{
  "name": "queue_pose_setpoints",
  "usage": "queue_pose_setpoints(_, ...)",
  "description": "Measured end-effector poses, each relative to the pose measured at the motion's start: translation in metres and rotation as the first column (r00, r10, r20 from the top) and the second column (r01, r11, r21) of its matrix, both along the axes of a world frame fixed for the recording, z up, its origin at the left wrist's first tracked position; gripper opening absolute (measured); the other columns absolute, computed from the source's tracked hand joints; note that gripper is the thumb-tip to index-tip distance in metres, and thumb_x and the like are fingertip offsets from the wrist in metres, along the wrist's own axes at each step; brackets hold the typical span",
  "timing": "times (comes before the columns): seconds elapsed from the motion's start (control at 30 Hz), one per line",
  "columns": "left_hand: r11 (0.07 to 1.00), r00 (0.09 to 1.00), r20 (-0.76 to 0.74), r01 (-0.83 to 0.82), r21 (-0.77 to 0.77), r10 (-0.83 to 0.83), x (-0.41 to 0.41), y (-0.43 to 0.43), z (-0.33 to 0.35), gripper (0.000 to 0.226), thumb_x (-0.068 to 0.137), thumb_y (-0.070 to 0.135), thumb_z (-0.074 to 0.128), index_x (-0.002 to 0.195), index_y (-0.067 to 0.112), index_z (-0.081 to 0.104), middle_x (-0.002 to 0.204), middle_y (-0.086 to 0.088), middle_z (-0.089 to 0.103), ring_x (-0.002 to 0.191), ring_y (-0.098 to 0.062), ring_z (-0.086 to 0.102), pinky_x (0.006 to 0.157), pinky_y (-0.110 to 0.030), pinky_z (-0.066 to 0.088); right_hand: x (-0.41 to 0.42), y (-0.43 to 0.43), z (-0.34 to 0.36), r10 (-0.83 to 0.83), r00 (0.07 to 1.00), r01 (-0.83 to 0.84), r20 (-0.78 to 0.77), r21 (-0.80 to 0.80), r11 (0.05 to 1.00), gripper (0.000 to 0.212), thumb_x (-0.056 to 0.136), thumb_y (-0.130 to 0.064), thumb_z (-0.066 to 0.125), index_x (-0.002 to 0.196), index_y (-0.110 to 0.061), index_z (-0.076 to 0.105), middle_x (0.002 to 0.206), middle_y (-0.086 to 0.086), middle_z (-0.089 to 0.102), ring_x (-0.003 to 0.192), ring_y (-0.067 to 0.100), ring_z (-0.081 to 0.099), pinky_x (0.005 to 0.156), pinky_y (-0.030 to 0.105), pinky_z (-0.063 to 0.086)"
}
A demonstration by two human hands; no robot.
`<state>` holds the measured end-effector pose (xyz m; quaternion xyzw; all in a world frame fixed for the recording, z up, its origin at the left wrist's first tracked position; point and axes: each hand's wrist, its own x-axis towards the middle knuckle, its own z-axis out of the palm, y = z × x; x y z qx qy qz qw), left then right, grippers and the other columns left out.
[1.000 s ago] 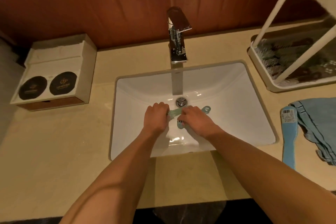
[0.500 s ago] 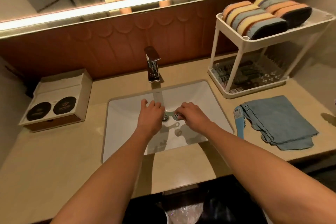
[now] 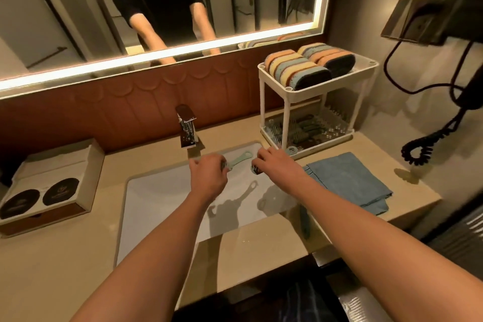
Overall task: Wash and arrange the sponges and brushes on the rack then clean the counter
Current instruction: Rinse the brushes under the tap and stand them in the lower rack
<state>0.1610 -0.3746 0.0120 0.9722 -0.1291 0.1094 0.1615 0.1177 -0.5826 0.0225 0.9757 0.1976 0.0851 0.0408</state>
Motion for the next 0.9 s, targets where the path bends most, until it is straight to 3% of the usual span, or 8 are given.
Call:
queue_pose_setpoints(0.57,0.991,0.991,-0.063,0.113,-0.076,-0.118,0.037,-0.086,0.000,0.014,0.096,0.031,0.064,0.106,0.021,0.066,0.101,0.002,0.066,0.089,-0.017,0.057,0.085,-0.042,0.054,0.001,-0.097,-0.005,-0.217,0.975,0.219,-0.049,0.045,0.975,0.054,0.084,-0.002,0.072,0.132,-0.018,0.053,0.126,0.006,0.047,0.112,0.026,0.048,0.093,0.035,0.046)
queue_pose_setpoints(0.73,0.995,0.993,-0.080,0.082,-0.063,-0.087,0.030,-0.095,-0.014,0.007,0.096,0.031,0.063,0.097,0.024,0.062,0.095,0.003,0.062,0.081,-0.014,0.054,0.076,-0.038,0.055,0.012,-0.114,-0.006,-0.253,0.964,0.256,-0.084,0.029,0.966,0.065,0.081,0.005,0.071,0.138,-0.019,0.051,0.128,0.006,0.048,0.115,0.027,0.049,0.095,0.036,0.043)
queue_pose_setpoints(0.9,0.983,0.983,-0.087,0.170,0.066,-0.164,0.020,-0.078,-0.024,0.011,0.097,0.032,0.061,0.101,0.023,0.065,0.097,0.003,0.064,0.083,-0.016,0.054,0.079,-0.040,0.052,0.018,-0.116,-0.010,-0.253,0.964,0.256,-0.081,0.028,0.966,0.065,0.079,0.007,0.070,0.137,-0.016,0.052,0.128,0.008,0.047,0.117,0.029,0.048,0.095,0.038,0.043)
